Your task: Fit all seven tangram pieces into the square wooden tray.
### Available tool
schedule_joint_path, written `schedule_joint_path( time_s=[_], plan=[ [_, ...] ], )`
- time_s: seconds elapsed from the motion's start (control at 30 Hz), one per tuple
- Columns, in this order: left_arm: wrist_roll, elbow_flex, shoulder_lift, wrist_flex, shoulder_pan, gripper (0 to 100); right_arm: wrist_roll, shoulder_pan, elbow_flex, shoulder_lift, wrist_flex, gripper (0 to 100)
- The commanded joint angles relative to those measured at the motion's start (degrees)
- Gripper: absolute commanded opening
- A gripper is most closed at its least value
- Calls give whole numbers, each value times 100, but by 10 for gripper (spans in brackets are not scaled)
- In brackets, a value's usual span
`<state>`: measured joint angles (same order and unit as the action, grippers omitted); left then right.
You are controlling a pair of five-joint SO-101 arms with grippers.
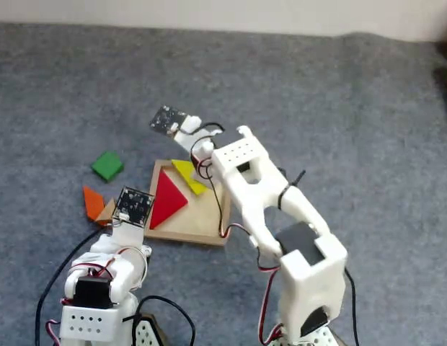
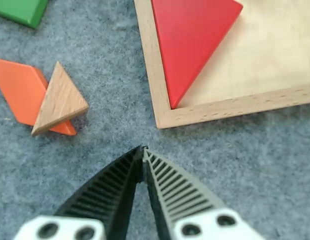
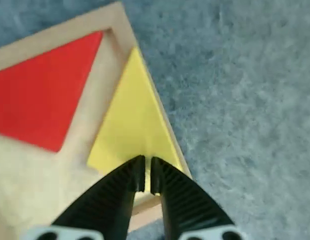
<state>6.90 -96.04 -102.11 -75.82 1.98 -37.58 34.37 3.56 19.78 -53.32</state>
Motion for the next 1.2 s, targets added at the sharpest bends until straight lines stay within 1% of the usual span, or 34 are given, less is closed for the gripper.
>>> schedule_joint_path(
  time_s=[0.0,0.5,0.63,0.73,0.8,0.83,0.97,1.17],
  plan=[
    [-44,-119,-242,-18,84,6,79,-4,-286,48,198,23],
    [-44,-119,-242,-18,84,6,79,488,-268,57,-356,20],
    [-44,-119,-242,-18,84,6,79,444,-312,48,-356,20],
    [-44,-119,-242,-18,84,6,88,233,-321,-154,-549,19],
    [-44,-119,-242,-18,84,6,97,40,-330,-541,-690,19],
    [-44,-119,-242,-18,84,6,158,-40,-312,-769,-734,19],
    [-44,-119,-242,-18,84,6,809,-295,-251,-1692,-760,19],
    [-44,-119,-242,-18,84,6,1653,-875,207,-2659,-1552,23]
  ],
)
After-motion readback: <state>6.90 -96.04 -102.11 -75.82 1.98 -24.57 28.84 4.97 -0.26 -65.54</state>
